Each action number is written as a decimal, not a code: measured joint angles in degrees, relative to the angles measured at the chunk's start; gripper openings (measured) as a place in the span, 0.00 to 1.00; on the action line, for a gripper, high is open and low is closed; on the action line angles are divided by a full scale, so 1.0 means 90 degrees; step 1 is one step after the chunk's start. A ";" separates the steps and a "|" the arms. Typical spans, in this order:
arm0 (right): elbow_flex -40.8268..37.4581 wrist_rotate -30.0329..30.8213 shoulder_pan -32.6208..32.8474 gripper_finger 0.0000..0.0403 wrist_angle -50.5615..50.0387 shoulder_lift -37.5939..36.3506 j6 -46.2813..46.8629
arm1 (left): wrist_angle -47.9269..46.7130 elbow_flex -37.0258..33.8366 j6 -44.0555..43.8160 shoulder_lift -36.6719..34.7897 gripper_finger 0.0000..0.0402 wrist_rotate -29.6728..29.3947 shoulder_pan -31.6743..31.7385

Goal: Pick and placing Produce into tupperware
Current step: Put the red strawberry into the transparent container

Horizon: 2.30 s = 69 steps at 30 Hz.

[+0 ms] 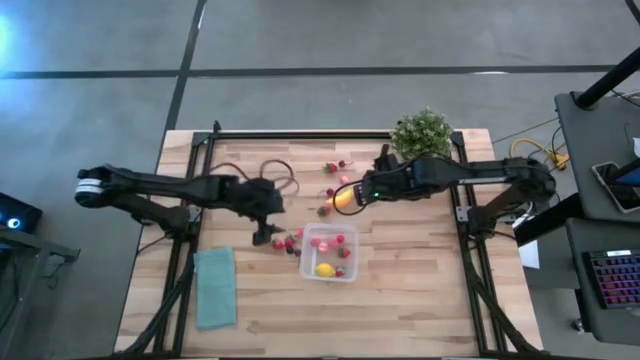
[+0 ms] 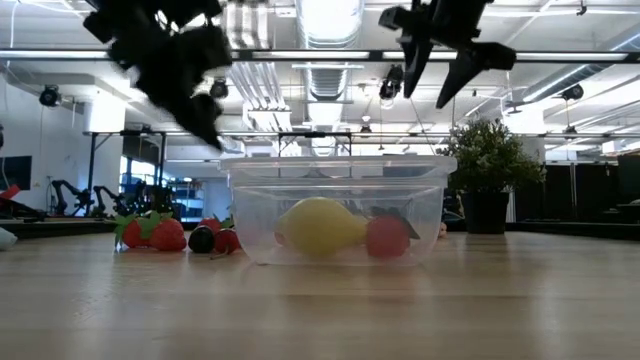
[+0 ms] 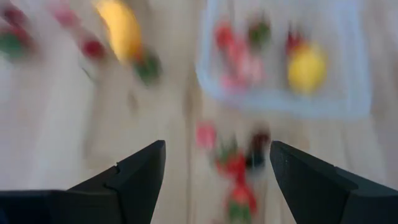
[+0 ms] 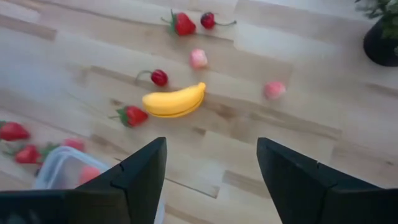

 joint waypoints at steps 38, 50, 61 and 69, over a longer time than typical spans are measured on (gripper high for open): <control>-0.0104 0.0262 -0.0121 0.60 -0.0333 -0.0281 -0.0555 | -0.0848 -0.0500 0.0468 0.1623 0.67 -0.0659 -0.0753; -0.0166 0.0258 -0.0121 0.60 -0.0334 -0.0281 -0.0604 | -0.0595 -0.0499 0.0450 0.1637 0.35 -0.0685 -0.0749; -0.0206 0.0227 -0.0121 0.59 -0.0332 -0.0281 -0.0602 | -0.0670 -0.0507 0.0293 0.1555 0.32 -0.0689 -0.0749; -0.0206 0.0211 -0.0121 0.60 -0.0330 -0.0281 -0.0602 | -0.1386 0.0174 0.0289 0.0647 0.32 -0.1163 -0.0746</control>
